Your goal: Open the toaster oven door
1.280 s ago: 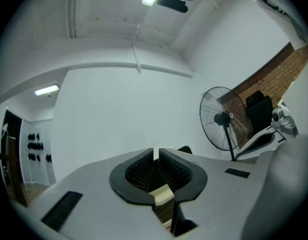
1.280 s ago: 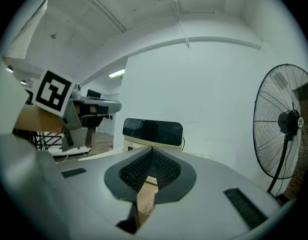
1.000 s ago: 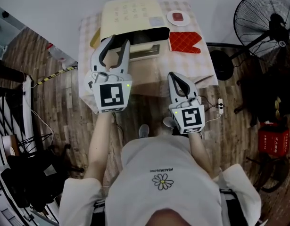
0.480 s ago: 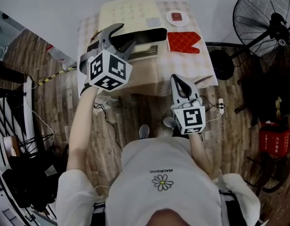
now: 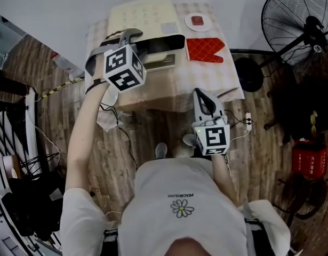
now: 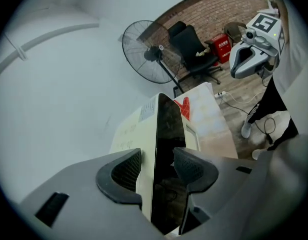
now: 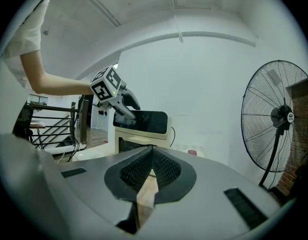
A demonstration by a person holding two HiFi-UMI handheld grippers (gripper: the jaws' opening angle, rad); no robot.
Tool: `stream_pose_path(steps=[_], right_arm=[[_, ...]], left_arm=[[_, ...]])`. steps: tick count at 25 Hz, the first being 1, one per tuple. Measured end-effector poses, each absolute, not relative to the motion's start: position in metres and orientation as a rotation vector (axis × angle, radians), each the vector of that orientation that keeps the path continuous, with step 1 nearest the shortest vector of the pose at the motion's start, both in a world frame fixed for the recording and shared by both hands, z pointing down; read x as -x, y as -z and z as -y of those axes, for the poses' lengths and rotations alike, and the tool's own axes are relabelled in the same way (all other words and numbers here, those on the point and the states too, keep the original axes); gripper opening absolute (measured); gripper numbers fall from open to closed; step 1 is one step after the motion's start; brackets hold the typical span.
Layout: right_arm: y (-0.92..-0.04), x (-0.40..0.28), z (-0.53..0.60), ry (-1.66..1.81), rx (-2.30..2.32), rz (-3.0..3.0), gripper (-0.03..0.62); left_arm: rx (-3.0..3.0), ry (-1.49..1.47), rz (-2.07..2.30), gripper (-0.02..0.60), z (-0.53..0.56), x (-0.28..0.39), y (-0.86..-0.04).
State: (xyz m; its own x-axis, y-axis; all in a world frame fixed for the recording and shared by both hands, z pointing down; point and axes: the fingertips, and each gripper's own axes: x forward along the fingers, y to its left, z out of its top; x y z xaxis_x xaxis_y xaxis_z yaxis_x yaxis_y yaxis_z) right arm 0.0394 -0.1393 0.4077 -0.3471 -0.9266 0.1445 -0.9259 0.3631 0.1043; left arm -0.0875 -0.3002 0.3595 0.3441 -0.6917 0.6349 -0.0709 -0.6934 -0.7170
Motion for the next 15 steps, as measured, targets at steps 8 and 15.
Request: stream_pose_path(steps=[8,15], right_arm=[[-0.4113,-0.0427,0.1374,-0.018,-1.695,2.429,0.010],[-0.4118,-0.0383,0.1457,-0.030,-1.678,2.455,0.011]], left_arm=[[2.019,1.357,-0.656,0.212,0.2984,0.0875,-0.3586],[2.026,1.364,-0.644,0.210,0.2978,0.0875,-0.3577]])
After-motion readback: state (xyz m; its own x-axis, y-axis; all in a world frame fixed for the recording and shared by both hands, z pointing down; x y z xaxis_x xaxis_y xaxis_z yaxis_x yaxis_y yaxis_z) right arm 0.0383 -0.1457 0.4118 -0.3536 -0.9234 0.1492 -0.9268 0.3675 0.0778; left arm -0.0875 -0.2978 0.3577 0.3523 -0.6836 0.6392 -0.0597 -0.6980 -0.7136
